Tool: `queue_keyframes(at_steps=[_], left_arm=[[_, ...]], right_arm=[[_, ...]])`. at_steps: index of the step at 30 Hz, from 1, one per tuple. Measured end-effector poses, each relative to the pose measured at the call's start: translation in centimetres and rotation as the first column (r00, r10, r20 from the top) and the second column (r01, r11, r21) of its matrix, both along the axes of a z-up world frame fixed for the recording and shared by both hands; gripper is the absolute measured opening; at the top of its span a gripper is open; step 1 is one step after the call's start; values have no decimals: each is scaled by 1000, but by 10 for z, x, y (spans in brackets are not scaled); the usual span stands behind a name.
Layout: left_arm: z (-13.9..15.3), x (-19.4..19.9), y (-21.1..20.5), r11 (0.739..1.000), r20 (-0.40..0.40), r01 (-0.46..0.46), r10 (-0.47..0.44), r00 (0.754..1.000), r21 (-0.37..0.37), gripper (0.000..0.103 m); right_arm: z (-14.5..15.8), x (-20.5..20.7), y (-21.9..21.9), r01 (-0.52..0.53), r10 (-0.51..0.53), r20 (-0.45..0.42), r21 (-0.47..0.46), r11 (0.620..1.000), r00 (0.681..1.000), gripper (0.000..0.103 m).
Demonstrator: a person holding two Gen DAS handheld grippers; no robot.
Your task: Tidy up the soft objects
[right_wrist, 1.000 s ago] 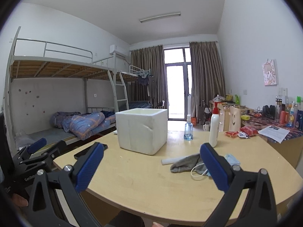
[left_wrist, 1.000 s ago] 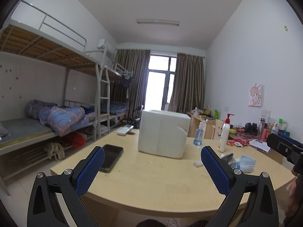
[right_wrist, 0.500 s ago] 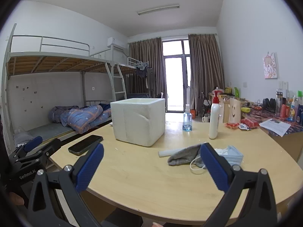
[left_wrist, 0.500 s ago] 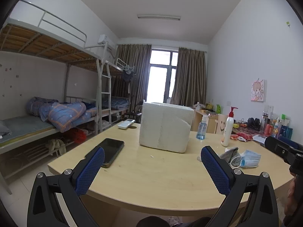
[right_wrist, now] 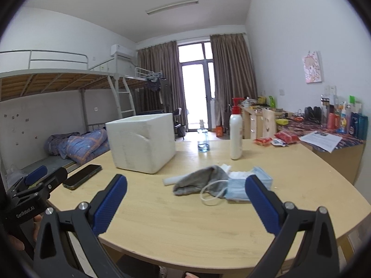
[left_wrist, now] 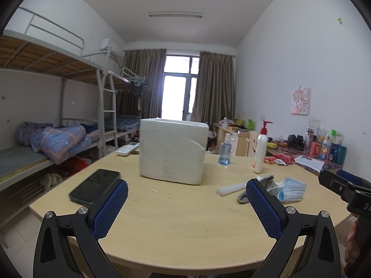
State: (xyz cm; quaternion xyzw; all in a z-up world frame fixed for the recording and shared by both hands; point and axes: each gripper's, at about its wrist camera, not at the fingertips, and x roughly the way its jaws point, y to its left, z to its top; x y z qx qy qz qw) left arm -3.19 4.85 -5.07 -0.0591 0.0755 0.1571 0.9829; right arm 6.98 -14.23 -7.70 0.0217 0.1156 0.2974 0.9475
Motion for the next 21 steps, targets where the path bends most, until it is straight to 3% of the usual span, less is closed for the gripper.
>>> queue_keyframes(at_steps=[14, 21], left_arm=[[0, 57, -36, 986, -36, 167, -167, 985, -13, 102], [4, 83, -42, 977, -68, 212, -212, 975, -6, 102]], right_arm=[[-8, 31, -40, 127, -128, -48, -19, 992, 991, 103], [-14, 48, -46, 141, -144, -68, -44, 989, 987, 103]])
